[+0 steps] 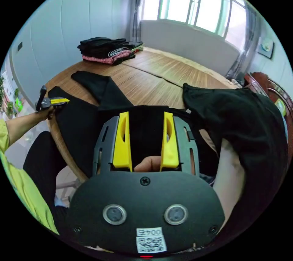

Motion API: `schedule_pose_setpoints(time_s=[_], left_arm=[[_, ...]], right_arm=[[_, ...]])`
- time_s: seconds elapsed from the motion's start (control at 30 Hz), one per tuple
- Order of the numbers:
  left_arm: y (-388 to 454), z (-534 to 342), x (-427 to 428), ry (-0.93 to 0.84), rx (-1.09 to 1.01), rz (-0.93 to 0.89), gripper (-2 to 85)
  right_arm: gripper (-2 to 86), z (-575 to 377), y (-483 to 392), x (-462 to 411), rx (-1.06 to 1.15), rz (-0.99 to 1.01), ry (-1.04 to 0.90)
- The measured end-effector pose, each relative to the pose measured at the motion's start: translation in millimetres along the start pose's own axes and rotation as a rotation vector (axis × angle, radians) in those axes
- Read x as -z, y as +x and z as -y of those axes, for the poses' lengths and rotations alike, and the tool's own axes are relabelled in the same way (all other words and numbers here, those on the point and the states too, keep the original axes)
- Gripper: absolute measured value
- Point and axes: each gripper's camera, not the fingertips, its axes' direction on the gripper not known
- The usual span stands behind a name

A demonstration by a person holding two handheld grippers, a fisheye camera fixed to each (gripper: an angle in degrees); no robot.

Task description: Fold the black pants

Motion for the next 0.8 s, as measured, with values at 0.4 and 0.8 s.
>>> schedule_pose_setpoints(time_s=[0.4,0.8], left_arm=[[-20.6,-0.2,-3.8,-0.030,0.012,-0.054,0.1],[-32.4,-6.2,-2.5,-0.044,0.032,-0.096,0.1]], right_arm=[[3.5,52.4,131.1,-109.7,0.002,0.573,-0.449],[-0.3,-47.1,213.4,-44.5,-0.953,0.038,0.124]])
